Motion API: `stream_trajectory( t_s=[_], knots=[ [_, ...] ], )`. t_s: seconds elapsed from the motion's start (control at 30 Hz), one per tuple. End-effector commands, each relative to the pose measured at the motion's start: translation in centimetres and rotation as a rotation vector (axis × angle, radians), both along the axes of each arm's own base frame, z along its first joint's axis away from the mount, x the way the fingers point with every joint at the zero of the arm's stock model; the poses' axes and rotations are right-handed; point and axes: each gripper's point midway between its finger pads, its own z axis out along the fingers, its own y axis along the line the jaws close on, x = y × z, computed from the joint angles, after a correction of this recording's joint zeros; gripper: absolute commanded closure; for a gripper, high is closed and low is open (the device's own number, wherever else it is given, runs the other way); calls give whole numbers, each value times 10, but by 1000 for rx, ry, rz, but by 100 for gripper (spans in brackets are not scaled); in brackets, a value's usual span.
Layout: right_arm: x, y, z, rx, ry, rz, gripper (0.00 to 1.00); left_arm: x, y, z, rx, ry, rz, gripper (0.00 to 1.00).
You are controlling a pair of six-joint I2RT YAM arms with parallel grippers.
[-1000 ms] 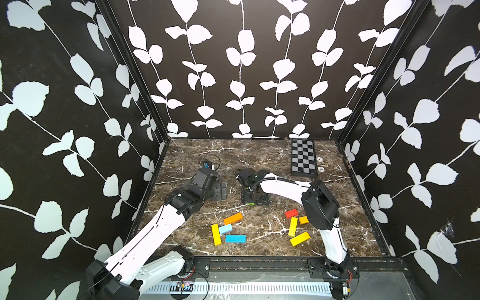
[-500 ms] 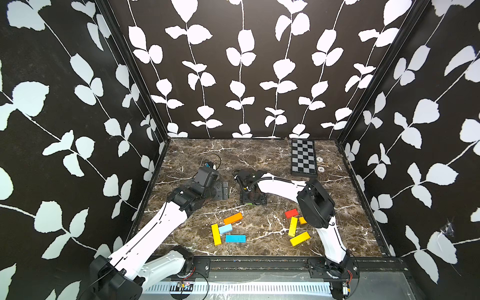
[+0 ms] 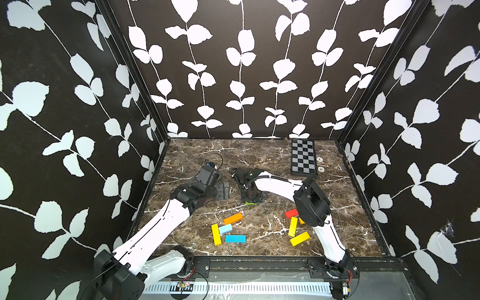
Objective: Assemble the letter h with building blocks
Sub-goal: Assemble the building block at the center of the board.
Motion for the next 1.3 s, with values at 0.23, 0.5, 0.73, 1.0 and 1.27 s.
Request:
stream_trajectory(
  t_s=[0.23, 0.5, 0.73, 1.0, 1.27],
  knots=[
    [13, -6, -14, -65, -1, 30, 47, 4, 2, -1, 15, -5, -7, 10],
    [19, -10, -23, -58, 6, 2, 47, 2, -6, -18, 3, 53, -35, 11],
    [28, -12, -25, -54, -26, -14, 47, 2, -9, -24, 1, 68, -44, 12],
    [34, -14, -35, -37, -26, -41, 47, 3, -10, -27, 5, 79, -47, 12],
    [31, -12, -35, -29, -12, -28, 39, 0, -10, -29, 3, 84, -54, 12]
  ],
)
